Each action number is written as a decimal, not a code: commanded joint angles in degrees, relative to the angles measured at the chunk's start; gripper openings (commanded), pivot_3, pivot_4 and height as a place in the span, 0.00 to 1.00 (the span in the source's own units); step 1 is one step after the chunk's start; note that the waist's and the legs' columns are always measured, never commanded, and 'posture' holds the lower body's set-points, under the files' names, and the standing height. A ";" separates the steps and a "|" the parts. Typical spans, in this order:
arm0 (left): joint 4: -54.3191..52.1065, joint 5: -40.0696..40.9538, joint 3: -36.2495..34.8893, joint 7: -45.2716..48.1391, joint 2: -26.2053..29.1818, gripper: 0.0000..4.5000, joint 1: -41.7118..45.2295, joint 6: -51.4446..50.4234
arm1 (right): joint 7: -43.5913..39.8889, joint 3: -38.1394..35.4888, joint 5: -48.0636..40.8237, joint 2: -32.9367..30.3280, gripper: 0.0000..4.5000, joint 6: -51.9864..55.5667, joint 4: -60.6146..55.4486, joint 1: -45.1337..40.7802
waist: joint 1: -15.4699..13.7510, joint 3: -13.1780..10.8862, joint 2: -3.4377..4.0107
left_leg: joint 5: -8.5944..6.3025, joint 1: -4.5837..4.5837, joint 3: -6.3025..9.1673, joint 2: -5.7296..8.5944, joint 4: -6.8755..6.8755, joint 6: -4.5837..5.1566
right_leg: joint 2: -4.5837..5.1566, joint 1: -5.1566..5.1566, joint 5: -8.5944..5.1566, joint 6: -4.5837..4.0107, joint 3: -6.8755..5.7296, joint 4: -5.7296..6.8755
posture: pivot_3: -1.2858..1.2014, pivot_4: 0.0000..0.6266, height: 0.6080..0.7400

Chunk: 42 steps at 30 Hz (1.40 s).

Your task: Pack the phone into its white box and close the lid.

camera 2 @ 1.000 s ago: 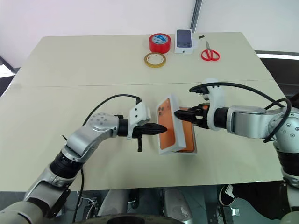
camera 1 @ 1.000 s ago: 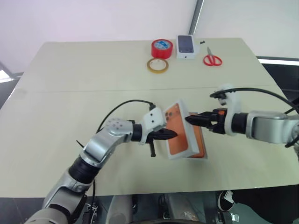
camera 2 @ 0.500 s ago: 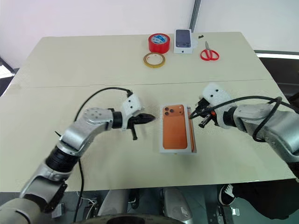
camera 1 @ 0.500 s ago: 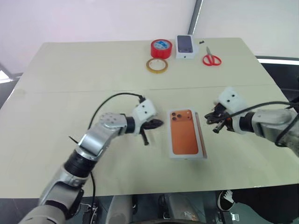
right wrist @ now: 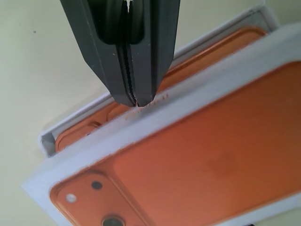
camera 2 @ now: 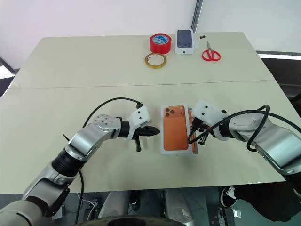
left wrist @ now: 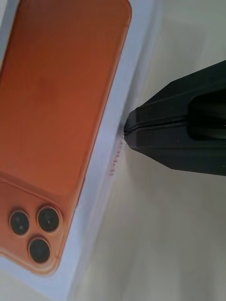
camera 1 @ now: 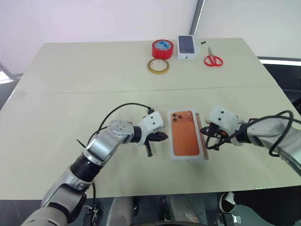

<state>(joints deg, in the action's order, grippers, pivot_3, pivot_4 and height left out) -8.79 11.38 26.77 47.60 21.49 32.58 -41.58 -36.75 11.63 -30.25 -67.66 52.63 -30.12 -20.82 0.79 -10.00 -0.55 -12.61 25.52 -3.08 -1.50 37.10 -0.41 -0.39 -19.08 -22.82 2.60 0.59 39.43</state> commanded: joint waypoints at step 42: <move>2.50 -0.38 -3.85 -3.02 -6.19 0.00 2.78 1.59 | -7.74 -12.34 8.49 -0.06 0.01 -0.67 1.26 9.02 | -0.22 0.00 0.00 | 0.05 -0.07 0.01 0.04 0.02 -0.08 | 0.01 0.15 0.00 0.00 0.00 -0.07 | 0.52 0.24 1.00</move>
<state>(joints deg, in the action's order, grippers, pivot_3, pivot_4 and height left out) -5.59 10.54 25.42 44.82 15.11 34.53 -40.99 -43.44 2.92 -22.16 -66.39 53.41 -28.77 -11.87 0.57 -10.00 -0.55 -12.56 25.45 -3.07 -1.46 37.12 -0.49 -0.38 -18.94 -22.82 2.60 0.59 39.36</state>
